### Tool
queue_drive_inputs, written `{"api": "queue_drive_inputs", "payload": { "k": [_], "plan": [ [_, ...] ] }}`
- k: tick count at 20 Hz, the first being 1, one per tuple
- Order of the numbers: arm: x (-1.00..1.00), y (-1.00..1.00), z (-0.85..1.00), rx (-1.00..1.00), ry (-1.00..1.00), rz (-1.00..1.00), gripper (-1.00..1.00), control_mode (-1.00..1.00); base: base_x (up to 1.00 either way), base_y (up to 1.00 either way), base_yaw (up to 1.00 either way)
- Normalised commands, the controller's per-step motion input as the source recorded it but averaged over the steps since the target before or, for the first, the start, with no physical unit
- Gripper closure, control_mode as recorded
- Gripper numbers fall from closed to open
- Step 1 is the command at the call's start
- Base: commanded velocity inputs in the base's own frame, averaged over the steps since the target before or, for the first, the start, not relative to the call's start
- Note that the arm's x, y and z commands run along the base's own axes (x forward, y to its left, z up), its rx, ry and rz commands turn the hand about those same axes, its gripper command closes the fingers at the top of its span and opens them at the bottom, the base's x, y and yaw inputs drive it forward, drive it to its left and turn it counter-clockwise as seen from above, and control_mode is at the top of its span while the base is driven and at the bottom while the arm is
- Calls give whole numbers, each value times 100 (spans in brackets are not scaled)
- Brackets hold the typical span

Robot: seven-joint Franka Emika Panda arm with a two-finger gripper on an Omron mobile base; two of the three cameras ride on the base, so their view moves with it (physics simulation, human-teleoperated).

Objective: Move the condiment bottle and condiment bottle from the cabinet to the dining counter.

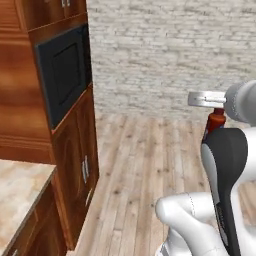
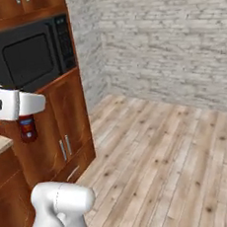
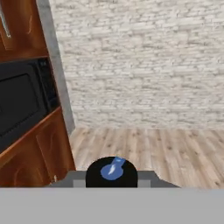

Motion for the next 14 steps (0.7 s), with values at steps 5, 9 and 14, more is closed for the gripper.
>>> {"api": "queue_drive_inputs", "payload": {
  "k": [5,9,14],
  "plan": [
    [0,0,0,0,0,0,100,100,-4,-8,-93],
    [0,0,0,0,0,0,100,100,-5,-18,-89],
    [0,0,0,0,0,0,100,100,-3,-19,-88]
  ]
}}
